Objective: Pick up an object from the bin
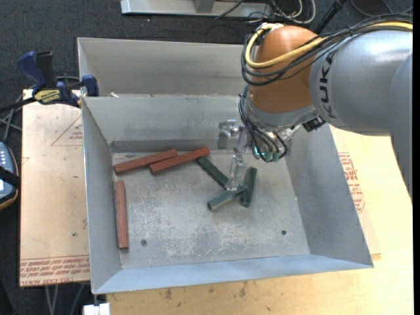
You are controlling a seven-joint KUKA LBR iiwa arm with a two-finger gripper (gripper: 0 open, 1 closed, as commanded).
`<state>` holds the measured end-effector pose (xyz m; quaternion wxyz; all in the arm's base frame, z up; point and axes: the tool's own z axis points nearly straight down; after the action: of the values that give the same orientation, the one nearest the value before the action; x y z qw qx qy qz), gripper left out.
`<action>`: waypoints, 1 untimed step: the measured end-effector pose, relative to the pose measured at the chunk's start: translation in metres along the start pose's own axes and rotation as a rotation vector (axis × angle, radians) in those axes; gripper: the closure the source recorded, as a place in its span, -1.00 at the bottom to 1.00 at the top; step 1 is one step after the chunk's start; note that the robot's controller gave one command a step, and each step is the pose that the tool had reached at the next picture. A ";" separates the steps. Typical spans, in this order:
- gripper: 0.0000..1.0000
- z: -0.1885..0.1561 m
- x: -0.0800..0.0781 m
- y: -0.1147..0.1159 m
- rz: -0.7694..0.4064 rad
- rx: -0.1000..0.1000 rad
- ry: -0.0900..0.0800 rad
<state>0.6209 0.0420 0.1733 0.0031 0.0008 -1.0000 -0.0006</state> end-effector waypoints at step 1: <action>-1.00 -0.005 -0.002 0.000 0.001 0.000 -0.008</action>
Offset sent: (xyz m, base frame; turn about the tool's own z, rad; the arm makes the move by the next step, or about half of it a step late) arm -0.0121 -0.0593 -0.1033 -0.1437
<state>0.6227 0.0419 0.1778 -0.0008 0.0005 -1.0000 -0.0007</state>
